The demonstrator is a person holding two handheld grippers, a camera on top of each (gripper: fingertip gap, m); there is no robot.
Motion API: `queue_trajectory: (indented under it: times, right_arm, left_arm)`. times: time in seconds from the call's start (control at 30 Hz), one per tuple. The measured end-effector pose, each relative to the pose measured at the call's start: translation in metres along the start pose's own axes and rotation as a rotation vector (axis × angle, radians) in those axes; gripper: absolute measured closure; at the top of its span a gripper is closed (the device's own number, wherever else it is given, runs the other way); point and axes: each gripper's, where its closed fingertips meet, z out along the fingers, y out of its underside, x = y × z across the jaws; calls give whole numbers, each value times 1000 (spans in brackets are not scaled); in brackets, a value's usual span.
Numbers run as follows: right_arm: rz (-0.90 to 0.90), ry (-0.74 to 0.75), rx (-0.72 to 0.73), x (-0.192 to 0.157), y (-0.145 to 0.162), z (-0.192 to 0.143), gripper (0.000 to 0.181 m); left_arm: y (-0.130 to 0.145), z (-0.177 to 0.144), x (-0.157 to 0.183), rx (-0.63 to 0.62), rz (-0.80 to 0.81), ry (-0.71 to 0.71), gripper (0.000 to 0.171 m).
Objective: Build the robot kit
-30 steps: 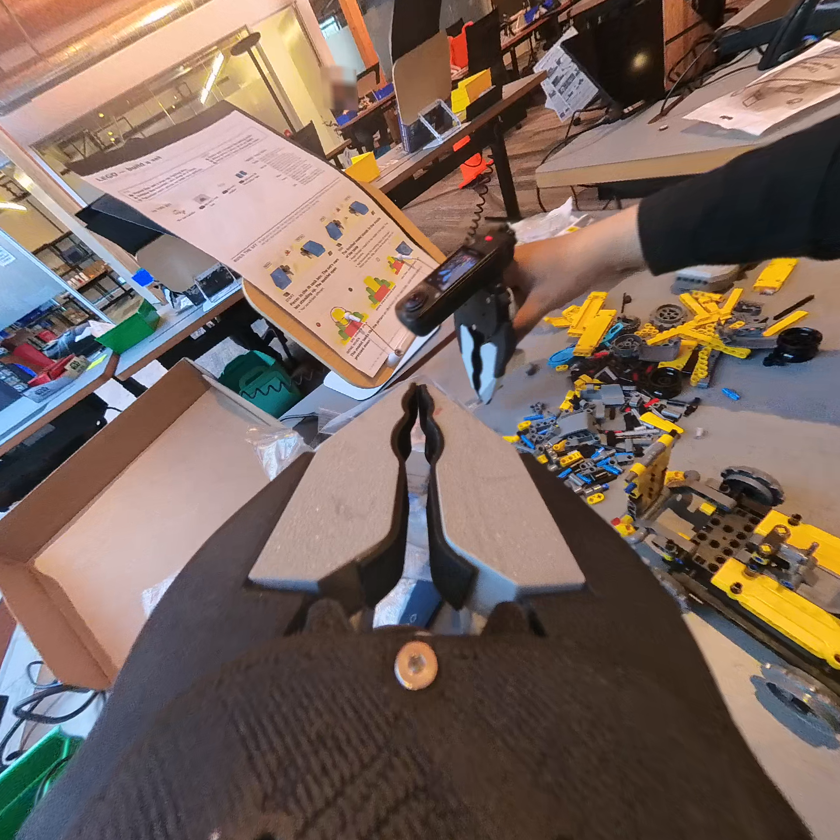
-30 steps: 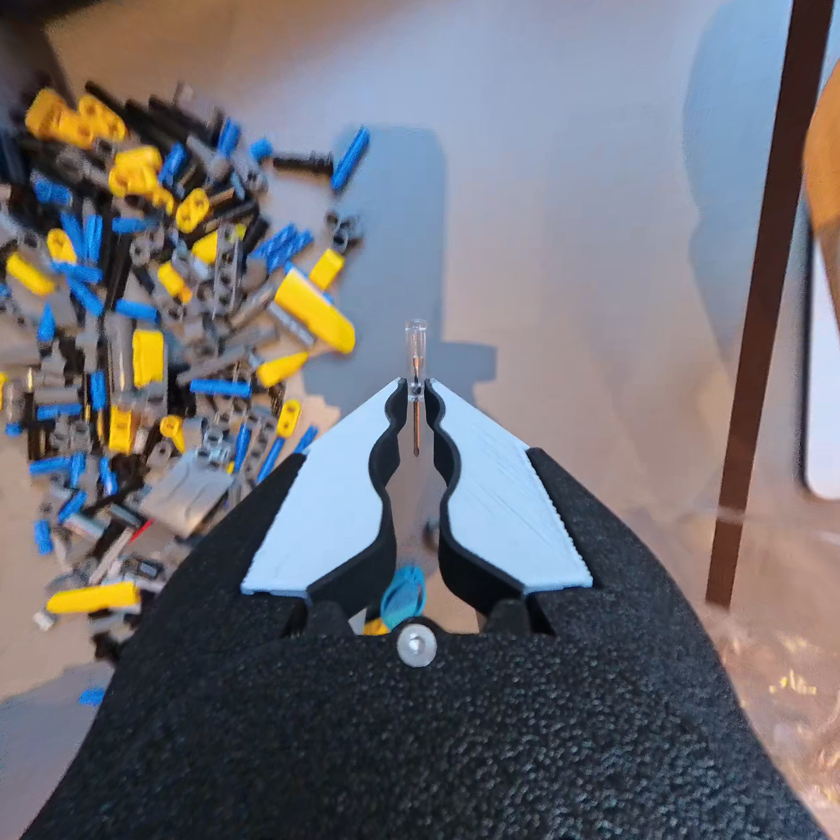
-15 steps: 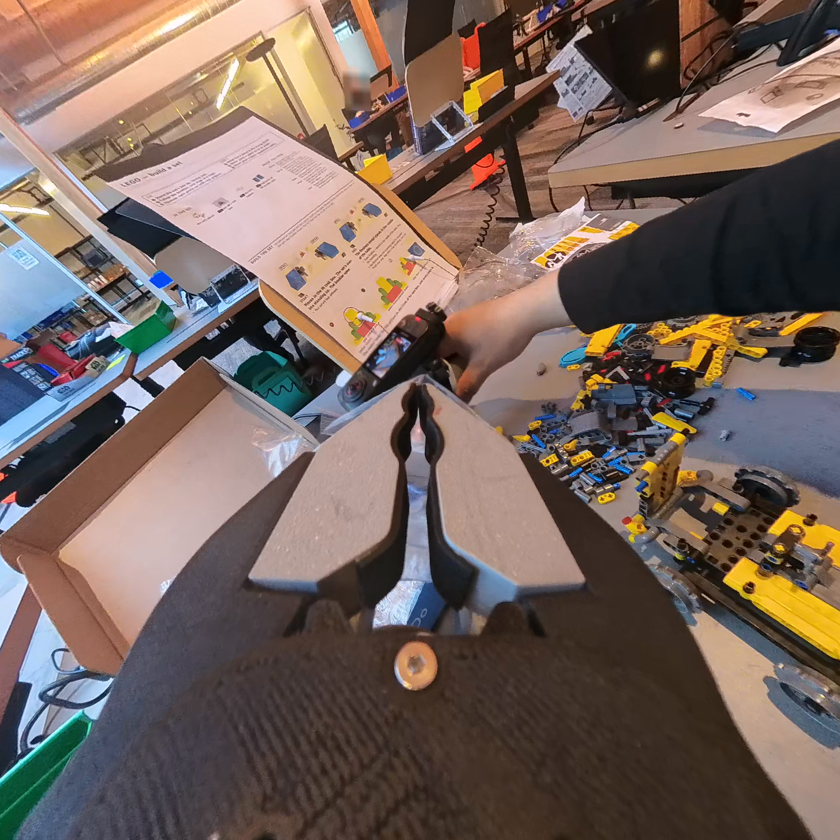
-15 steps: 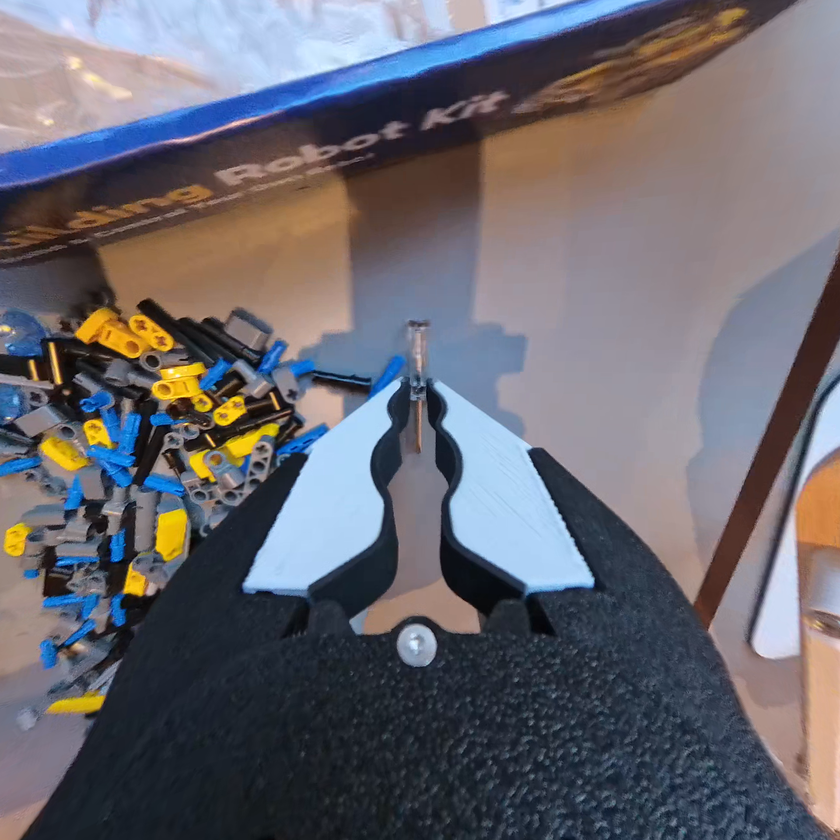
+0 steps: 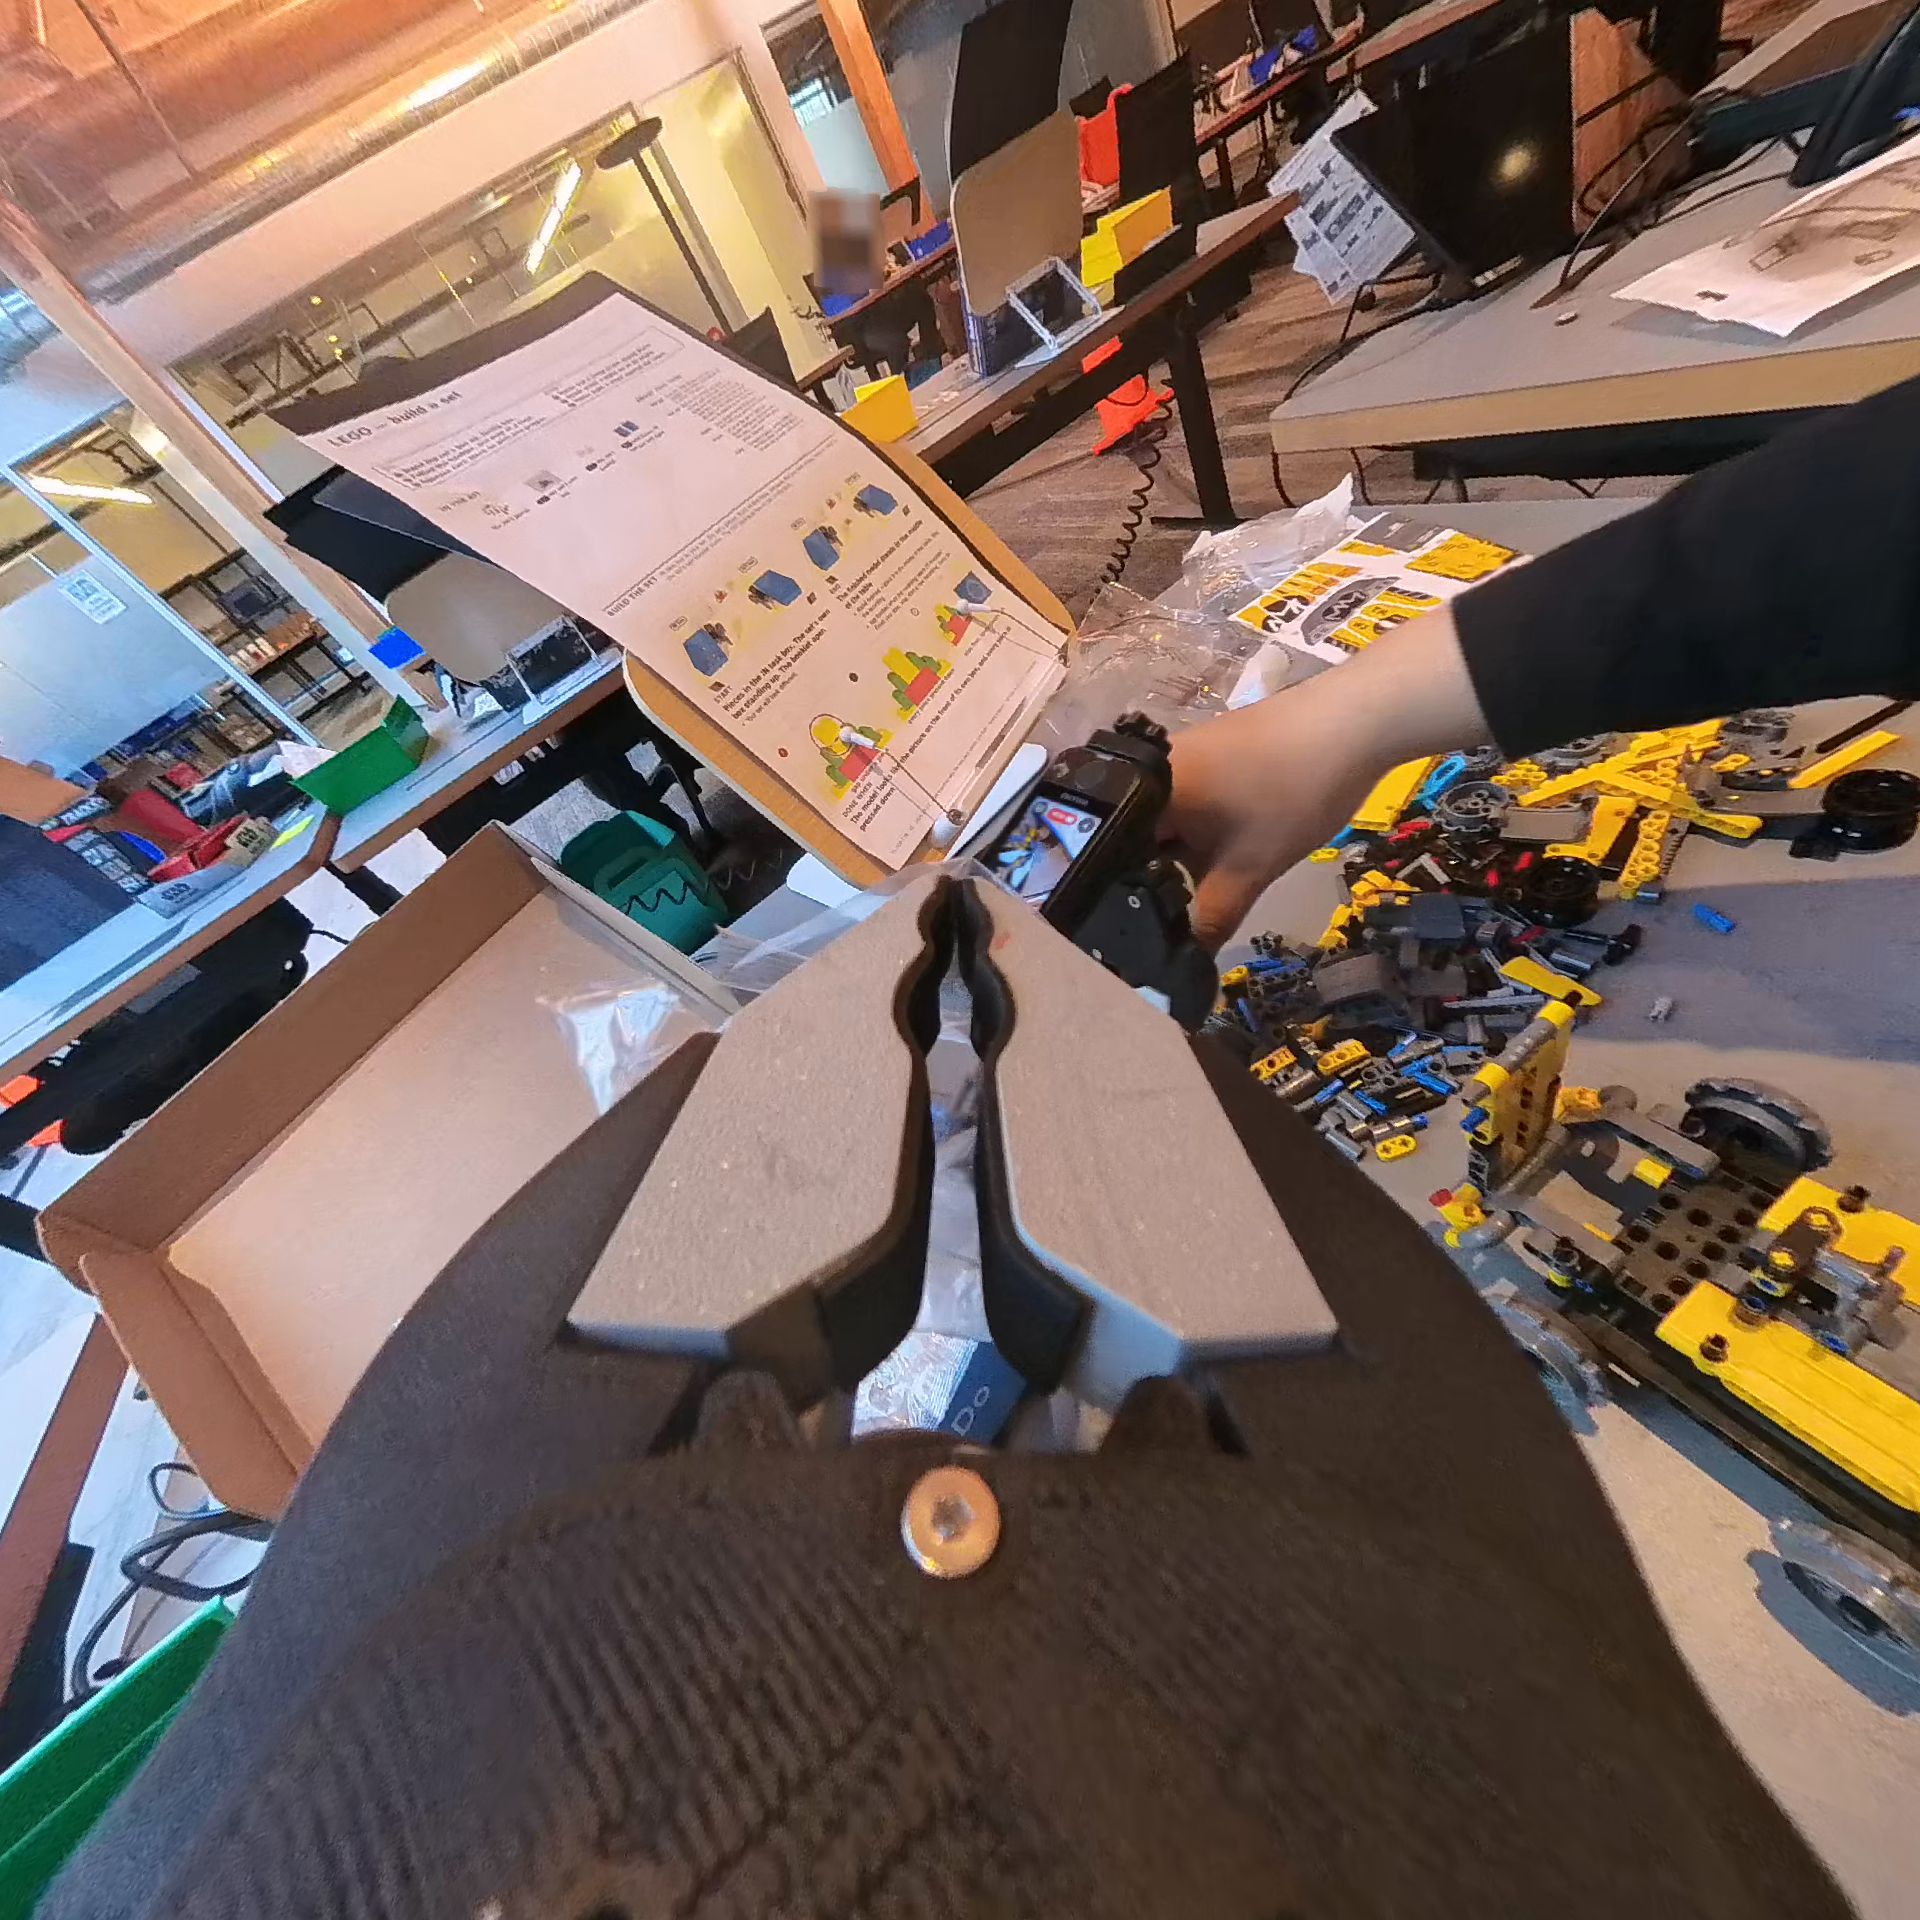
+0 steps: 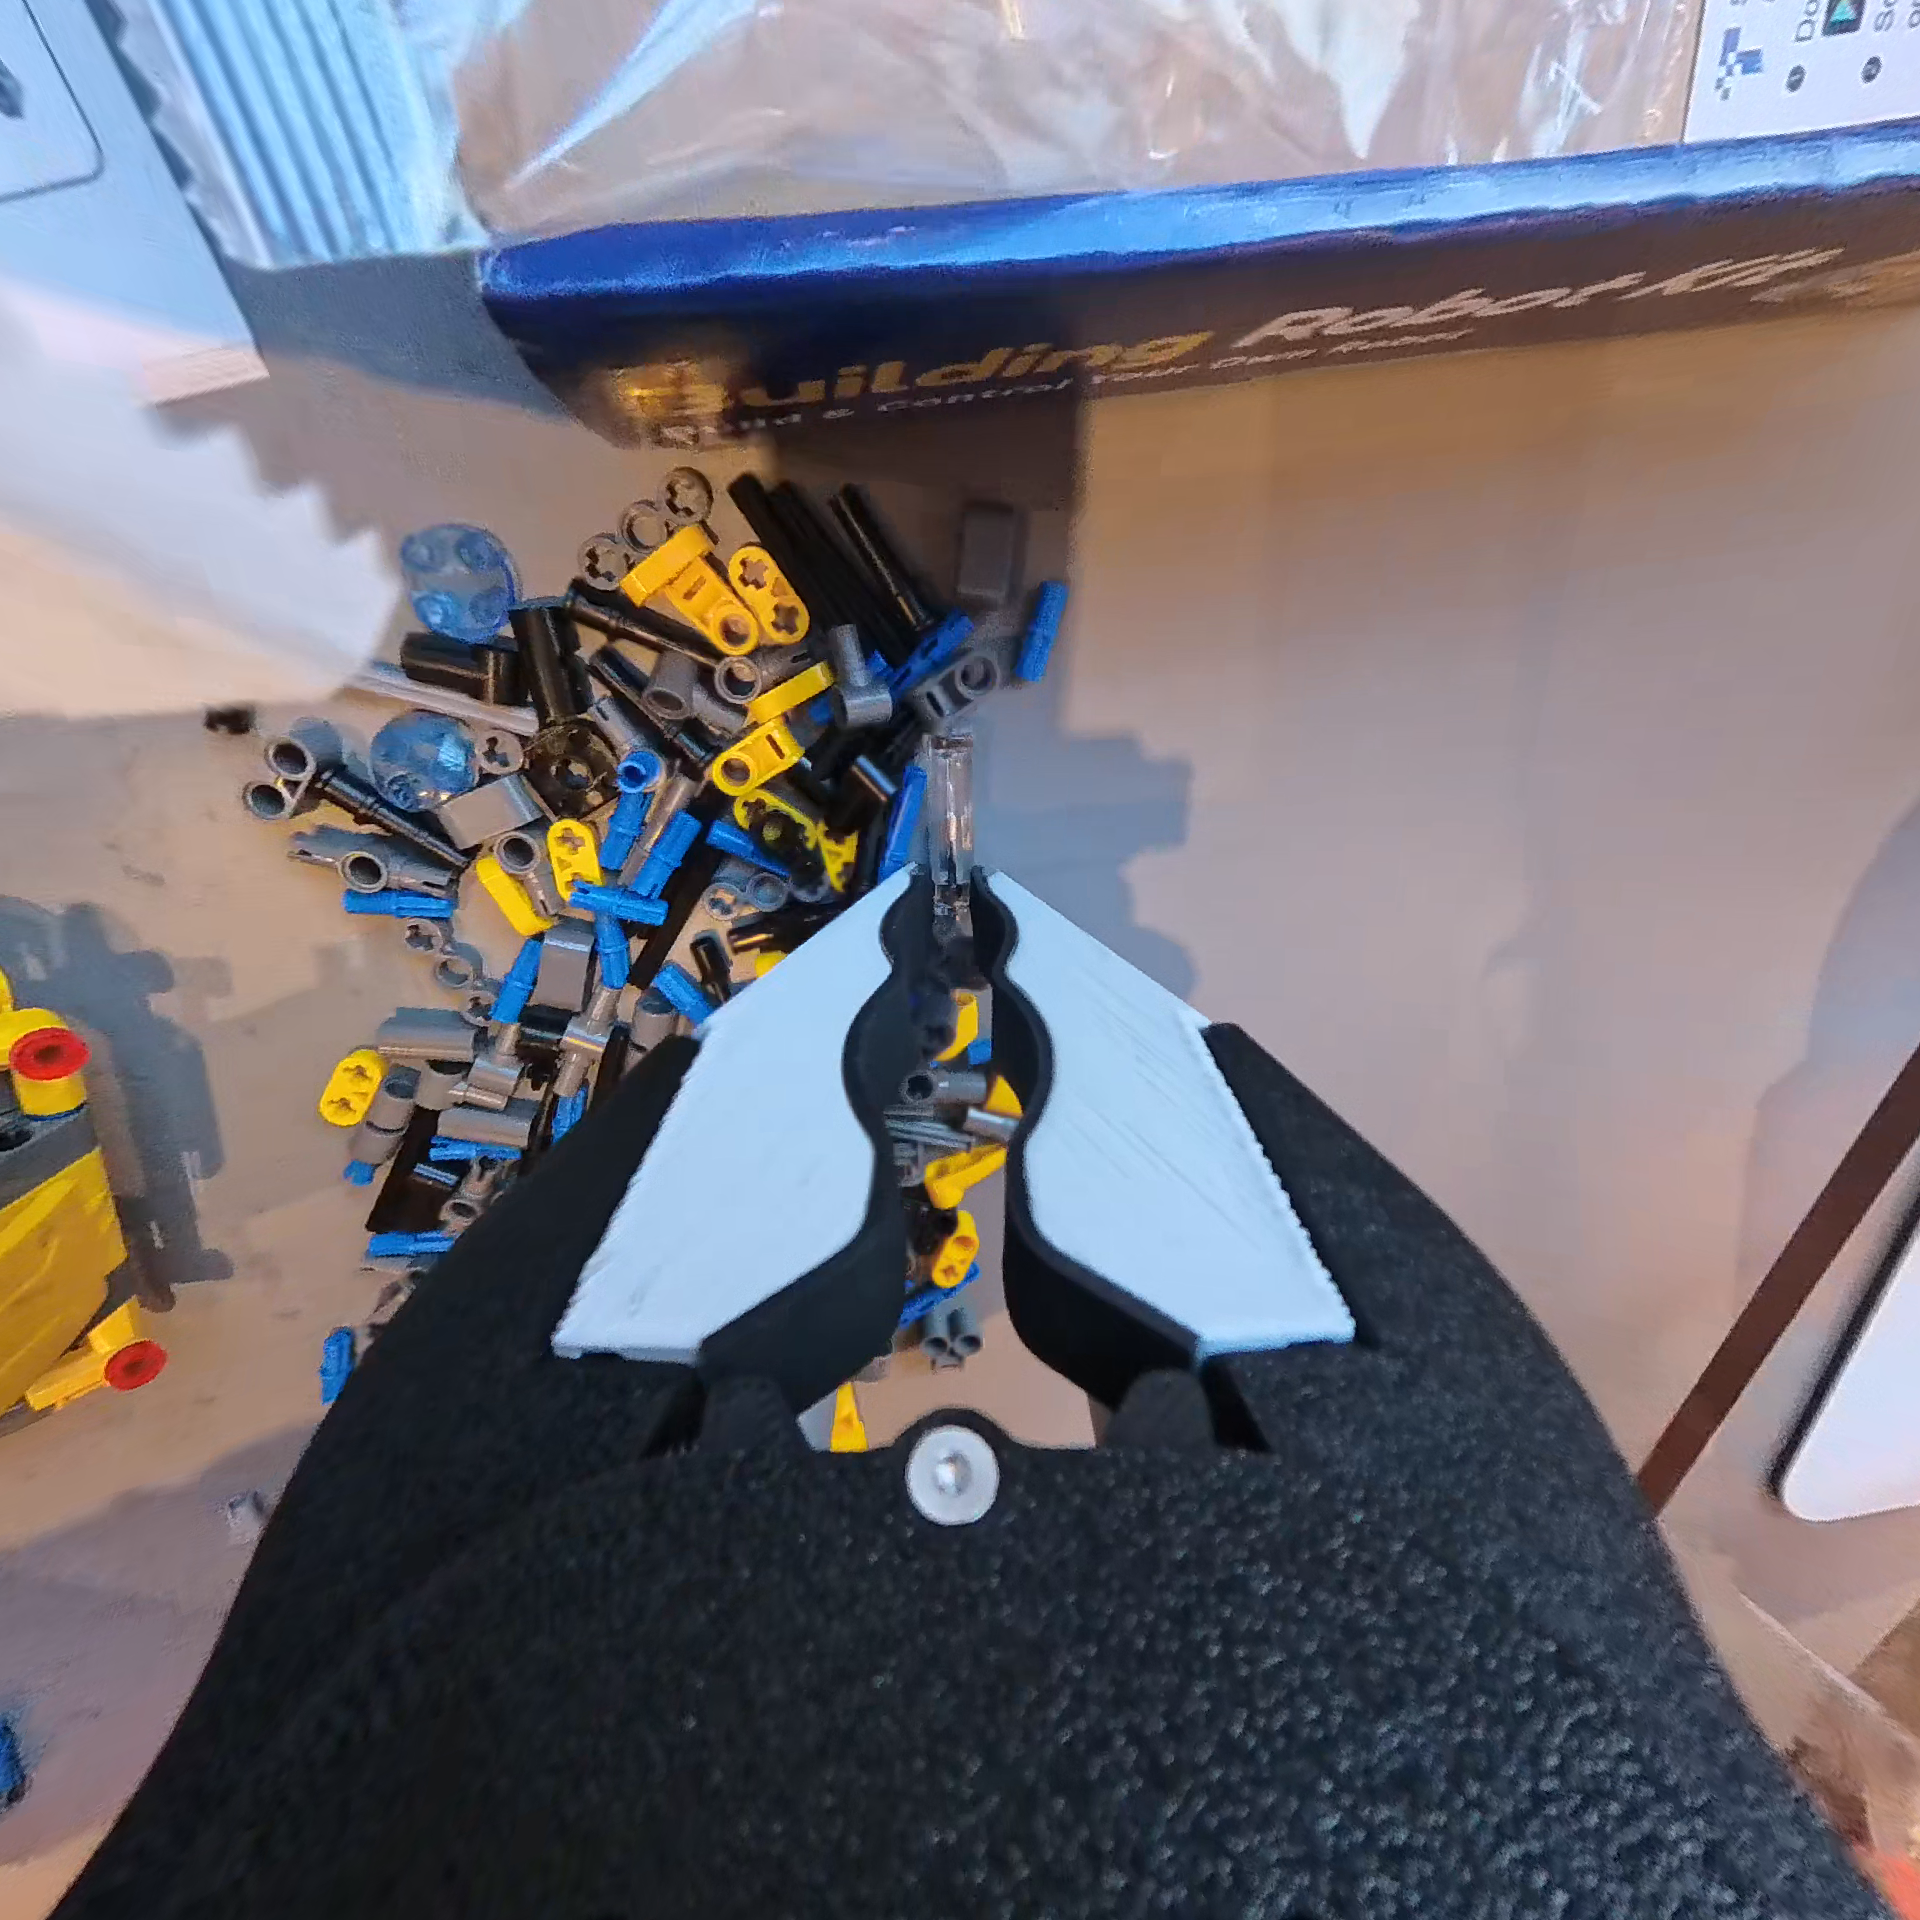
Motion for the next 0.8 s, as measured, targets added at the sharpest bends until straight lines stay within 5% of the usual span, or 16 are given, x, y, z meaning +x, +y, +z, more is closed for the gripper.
queue_trajectory:
  times: [0.23,0.43,0.8]
  right_arm:
    - [80,81,48,33,7,-17,175]
    - [132,138,-61,62,47,-3,175]
    - [93,53,-43,27,45,-6,175]
  left_arm:
    - [-1,1,3,2,3,7,171]
    - [0,1,2,2,1,5,171]
    - [-1,3,3,2,0,11,171]
